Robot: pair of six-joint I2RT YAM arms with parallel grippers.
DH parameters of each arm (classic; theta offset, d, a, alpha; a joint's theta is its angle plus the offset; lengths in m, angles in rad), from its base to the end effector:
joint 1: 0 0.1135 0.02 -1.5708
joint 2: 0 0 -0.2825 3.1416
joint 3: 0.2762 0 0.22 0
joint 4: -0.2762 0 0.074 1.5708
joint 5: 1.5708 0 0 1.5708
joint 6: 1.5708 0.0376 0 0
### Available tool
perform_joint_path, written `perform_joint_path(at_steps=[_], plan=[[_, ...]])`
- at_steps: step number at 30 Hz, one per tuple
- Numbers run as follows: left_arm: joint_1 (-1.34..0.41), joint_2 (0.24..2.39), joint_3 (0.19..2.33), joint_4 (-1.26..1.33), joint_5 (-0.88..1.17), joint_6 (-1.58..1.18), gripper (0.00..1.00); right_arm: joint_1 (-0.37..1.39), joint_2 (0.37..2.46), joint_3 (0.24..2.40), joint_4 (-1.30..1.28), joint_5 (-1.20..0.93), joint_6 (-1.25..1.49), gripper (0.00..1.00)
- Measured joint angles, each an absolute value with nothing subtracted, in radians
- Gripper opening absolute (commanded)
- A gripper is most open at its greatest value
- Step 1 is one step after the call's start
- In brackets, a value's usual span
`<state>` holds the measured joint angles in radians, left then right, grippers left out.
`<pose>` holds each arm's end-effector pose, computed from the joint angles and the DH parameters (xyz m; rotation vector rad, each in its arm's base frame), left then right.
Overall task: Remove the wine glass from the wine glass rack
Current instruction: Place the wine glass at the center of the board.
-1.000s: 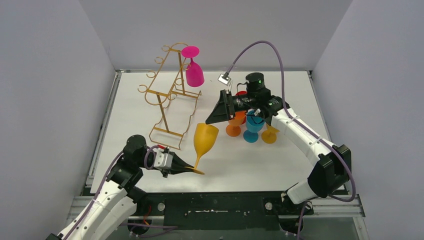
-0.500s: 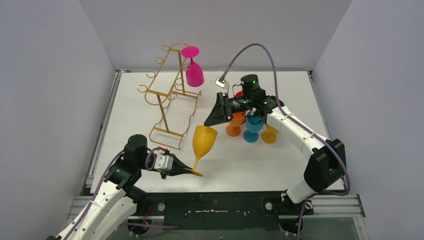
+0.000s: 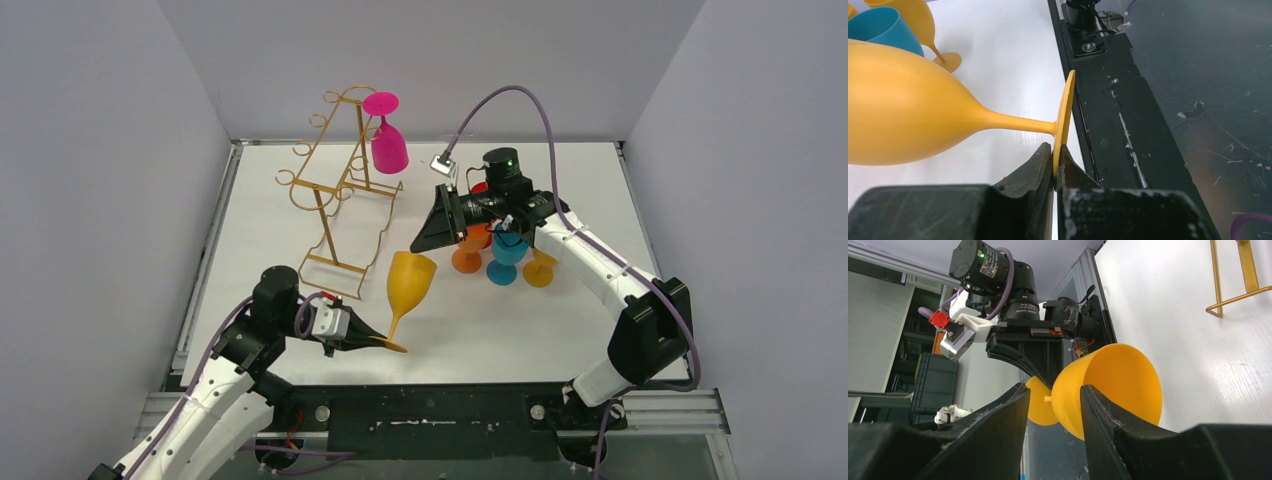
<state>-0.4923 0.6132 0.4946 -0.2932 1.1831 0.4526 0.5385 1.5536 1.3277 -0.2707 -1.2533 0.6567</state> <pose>0.0603 -0.0718 0.2753 1.4570 1.1882 -1.1783 0.2480 0.1898 0.3662 -0.7826 2.1577 1.9678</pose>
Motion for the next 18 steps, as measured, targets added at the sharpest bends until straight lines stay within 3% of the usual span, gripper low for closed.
perform_joint_path(at_steps=[9, 12, 18], plan=[[-0.493, 0.611, 0.511, -0.297, 1.183, 0.458, 0.00, 0.525, 1.554, 1.328, -0.324, -1.249, 0.610, 0.46], [-0.493, 0.601, 0.511, -0.300, 1.183, 0.458, 0.00, 0.517, 1.554, 1.328, -0.321, -1.245, 0.615, 0.40], [-0.493, 0.596, 0.511, -0.299, 1.183, 0.457, 0.00, 0.539, 1.555, 1.330, -0.303, -1.270, 0.625, 0.38]])
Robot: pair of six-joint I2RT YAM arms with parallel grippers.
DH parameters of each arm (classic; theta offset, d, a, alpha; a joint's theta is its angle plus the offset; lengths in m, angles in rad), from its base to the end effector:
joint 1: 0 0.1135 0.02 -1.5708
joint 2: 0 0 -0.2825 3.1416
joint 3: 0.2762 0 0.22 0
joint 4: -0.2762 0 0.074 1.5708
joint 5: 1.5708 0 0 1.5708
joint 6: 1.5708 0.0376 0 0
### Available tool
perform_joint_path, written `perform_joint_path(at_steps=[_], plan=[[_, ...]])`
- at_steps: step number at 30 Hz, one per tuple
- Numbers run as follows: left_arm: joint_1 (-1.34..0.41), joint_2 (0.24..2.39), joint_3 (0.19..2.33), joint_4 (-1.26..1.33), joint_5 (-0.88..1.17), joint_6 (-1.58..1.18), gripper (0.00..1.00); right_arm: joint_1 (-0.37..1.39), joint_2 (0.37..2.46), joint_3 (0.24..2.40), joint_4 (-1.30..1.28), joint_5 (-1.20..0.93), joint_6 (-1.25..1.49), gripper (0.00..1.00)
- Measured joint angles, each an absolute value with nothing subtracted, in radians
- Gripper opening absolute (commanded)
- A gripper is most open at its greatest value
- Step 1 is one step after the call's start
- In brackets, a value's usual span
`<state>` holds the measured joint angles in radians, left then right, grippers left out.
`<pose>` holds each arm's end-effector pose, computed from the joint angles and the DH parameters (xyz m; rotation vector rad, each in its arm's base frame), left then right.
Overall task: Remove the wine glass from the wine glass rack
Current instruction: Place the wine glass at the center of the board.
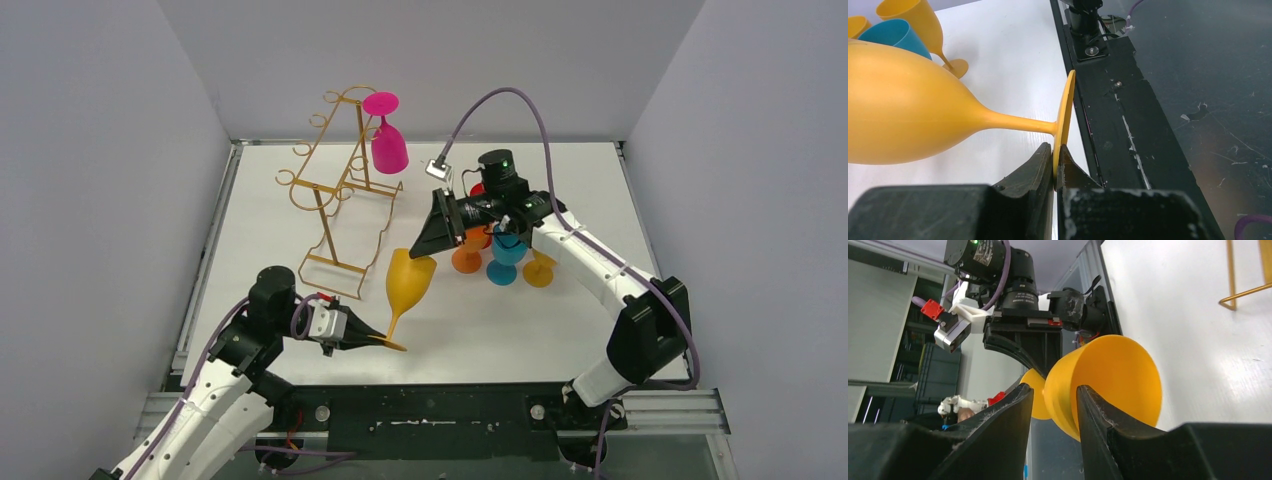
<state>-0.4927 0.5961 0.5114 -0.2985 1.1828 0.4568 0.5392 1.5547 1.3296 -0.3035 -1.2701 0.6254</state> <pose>0.0576 -0.0704 0.2810 1.4597 1.1573 -1.1598 0.2464 0.1893 0.3643 -0.8060 2.1607 1.9776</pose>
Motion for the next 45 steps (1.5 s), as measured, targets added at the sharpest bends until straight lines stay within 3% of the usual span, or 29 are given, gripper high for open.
perform_joint_path(at_steps=[10, 16, 26, 29, 30, 33, 38, 41, 45], plan=[[-0.493, 0.607, 0.511, -0.290, 1.187, 0.456, 0.00, 0.575, 1.591, 1.361, -0.378, -1.303, 0.553, 0.22], [-0.493, 0.598, 0.511, -0.279, 1.187, 0.458, 0.00, 0.570, 1.595, 1.365, -0.296, -1.351, 0.620, 0.00], [-0.494, 0.577, 0.511, -0.228, 1.183, 0.452, 0.02, 0.570, 1.541, 1.309, -0.106, -1.403, 0.783, 0.00], [-0.495, 0.576, 0.511, -0.208, 1.174, 0.445, 0.25, 0.569, 1.524, 1.306, -0.092, -1.401, 0.783, 0.00], [-0.495, 0.577, 0.511, -0.205, 1.162, 0.438, 0.28, 0.568, 1.519, 1.305, -0.089, -1.400, 0.783, 0.00], [-0.494, 0.578, 0.510, -0.201, 1.122, 0.402, 0.59, 0.562, 1.502, 1.304, -0.091, -1.392, 0.753, 0.00], [-0.494, 0.534, 0.507, -0.199, 1.074, 0.351, 0.69, 0.561, 1.474, 1.303, -0.159, -1.340, 0.640, 0.00], [-0.494, 0.485, 0.502, -0.201, 1.048, 0.340, 0.96, 0.562, 1.460, 1.304, -0.223, -1.283, 0.567, 0.00], [-0.494, 0.451, 0.502, -0.215, 0.998, 0.316, 0.97, 0.564, 1.443, 1.304, -0.319, -1.168, 0.469, 0.00]])
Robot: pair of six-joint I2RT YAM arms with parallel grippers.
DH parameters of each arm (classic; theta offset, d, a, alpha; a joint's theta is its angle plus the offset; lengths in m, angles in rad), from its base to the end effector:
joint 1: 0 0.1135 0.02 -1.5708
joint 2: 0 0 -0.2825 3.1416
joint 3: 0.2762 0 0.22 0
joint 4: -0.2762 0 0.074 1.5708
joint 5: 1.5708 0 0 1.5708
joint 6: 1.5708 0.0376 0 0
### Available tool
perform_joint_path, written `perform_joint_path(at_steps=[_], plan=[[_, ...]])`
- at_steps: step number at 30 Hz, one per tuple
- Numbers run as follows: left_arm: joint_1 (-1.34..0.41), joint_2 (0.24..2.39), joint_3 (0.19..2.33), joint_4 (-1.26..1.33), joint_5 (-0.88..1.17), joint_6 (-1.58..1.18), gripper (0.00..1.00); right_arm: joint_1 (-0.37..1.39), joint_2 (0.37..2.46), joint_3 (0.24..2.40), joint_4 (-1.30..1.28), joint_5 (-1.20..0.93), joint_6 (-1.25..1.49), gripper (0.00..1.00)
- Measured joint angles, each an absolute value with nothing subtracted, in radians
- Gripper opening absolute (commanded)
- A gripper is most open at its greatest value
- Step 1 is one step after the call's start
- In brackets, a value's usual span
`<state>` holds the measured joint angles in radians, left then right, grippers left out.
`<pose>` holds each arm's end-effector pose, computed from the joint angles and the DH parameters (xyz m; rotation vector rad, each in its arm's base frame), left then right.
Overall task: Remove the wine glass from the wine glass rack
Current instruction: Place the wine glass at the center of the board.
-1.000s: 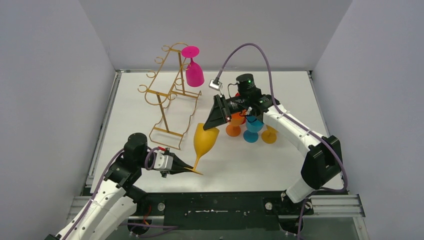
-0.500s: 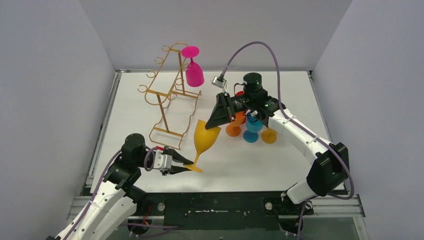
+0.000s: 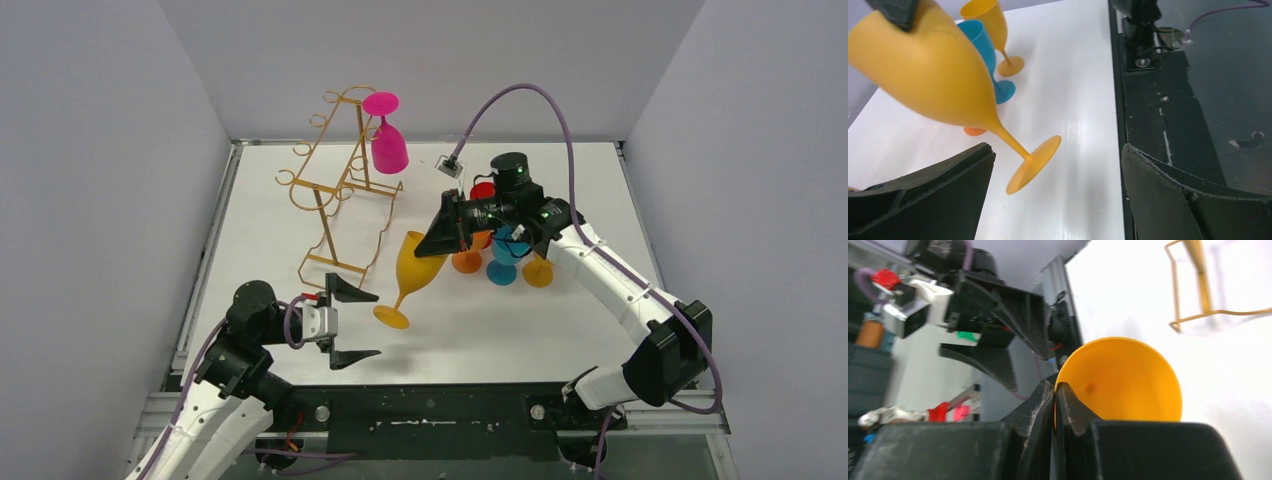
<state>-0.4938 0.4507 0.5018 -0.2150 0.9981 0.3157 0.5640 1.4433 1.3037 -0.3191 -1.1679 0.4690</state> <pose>0.0441 -0.0596 0.2919 1.3070 1.1767 -0.9871 0.2195 0.1798 0.3844 -0.9309 1.9919 1.7929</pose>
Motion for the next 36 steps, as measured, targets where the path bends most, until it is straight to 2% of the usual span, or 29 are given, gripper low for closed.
perform_joint_path(at_steps=[5, 9, 12, 16, 28, 36], plan=[[-0.494, 0.410, 0.501, -0.229, 0.804, 0.249, 0.97, 0.604, 1.383, 1.293, -0.398, -0.971, 0.331, 0.00], [-0.494, 0.395, 0.494, -0.229, 0.653, 0.198, 0.97, 0.738, 1.260, 1.225, -0.419, -0.749, 0.187, 0.00], [-0.494, 0.379, 0.480, -0.228, 0.466, 0.142, 0.97, 0.833, 1.178, 1.174, -0.422, -0.597, 0.103, 0.00], [-0.494, 0.361, 0.459, -0.227, 0.277, 0.087, 0.97, 0.889, 1.132, 1.132, -0.424, -0.400, 0.041, 0.00], [-0.494, 0.335, 0.380, -0.187, 0.162, 0.006, 0.97, 0.965, 1.156, 1.015, -0.440, 0.012, 0.091, 0.00], [-0.494, 0.296, 0.374, -0.187, 0.133, 0.015, 0.97, 0.964, 1.164, 0.908, -0.333, 0.147, 0.163, 0.00]])
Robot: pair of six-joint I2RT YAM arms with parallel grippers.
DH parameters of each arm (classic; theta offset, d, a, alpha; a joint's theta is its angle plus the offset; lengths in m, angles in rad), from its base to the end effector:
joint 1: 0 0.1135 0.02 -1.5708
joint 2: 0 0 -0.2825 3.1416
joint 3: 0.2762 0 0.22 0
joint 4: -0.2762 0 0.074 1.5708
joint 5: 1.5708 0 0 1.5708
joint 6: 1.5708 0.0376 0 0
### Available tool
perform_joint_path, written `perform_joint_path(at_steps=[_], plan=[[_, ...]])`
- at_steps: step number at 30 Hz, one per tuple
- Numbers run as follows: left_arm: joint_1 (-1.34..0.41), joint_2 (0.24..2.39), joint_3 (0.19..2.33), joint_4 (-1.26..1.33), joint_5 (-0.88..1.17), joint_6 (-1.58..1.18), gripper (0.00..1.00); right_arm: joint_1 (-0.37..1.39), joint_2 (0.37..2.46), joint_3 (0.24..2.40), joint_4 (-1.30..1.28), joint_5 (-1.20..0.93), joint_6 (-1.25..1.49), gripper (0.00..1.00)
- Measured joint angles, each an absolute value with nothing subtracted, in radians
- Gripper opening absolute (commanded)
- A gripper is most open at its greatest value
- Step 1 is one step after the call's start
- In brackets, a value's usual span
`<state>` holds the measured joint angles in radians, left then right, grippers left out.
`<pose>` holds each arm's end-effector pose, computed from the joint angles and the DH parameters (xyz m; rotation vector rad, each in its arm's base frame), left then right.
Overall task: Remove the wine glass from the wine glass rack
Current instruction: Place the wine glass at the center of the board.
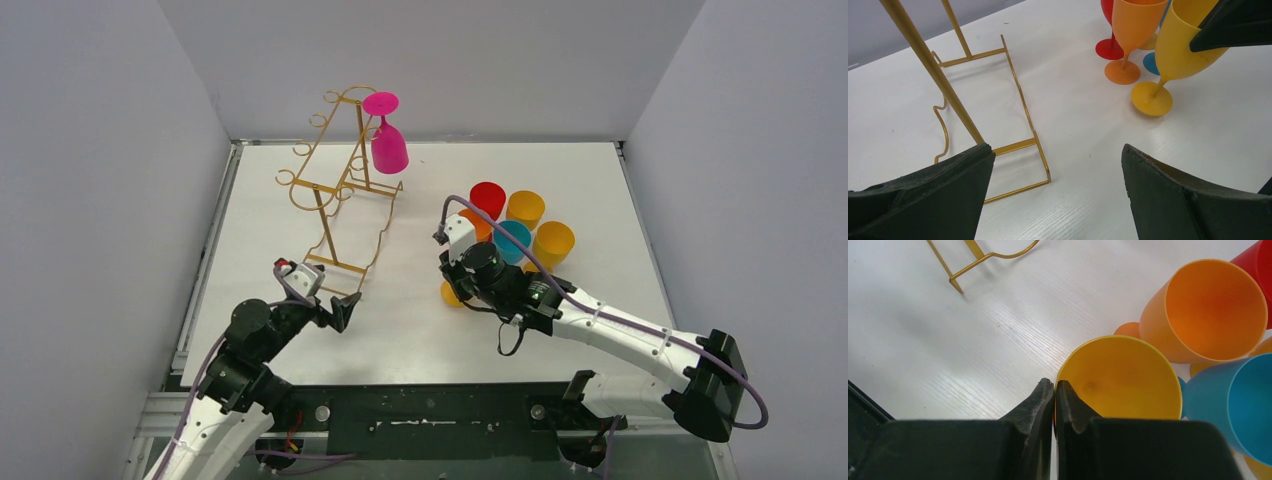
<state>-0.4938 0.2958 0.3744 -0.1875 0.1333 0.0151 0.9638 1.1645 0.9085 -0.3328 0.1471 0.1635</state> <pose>0.0563 -0.0360 0.2602 0.5257 1.6174 -0.4709 0.1305 0.1782 0.3157 -0.7744 2.0527 0.4897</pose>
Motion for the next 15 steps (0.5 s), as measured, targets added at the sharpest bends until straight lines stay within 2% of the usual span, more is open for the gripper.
perform_joint_path(at_steps=[15], plan=[[-0.494, 0.289, 0.372, -0.185, 0.028, -0.102, 0.98, 0.935, 1.274, 0.910, -0.291, 0.205, 0.246, 0.00]])
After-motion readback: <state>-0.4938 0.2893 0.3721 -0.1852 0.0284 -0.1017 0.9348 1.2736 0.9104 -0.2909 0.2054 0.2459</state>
